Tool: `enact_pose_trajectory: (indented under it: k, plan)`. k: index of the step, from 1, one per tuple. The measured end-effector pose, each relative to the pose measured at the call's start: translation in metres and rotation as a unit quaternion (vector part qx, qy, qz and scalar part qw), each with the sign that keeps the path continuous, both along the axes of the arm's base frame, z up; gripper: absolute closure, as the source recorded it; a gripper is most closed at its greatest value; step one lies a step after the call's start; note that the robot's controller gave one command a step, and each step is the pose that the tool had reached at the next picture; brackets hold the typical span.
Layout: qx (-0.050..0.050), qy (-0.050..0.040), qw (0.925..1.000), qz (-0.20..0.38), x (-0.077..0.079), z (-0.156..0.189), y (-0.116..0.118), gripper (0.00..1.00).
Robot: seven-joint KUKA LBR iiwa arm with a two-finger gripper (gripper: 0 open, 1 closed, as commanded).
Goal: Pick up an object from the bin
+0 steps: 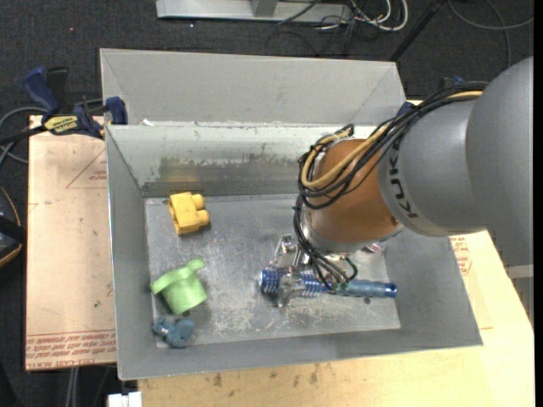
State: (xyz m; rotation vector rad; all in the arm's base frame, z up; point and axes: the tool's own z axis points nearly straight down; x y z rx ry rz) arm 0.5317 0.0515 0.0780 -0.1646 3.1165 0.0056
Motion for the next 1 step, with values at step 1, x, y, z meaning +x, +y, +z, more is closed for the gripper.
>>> enact_pose_trajectory:
  k: [1]
  plan:
    - [-0.001,0.0042,1.0,-0.002,0.0489,0.1232,-0.0013,1.0]
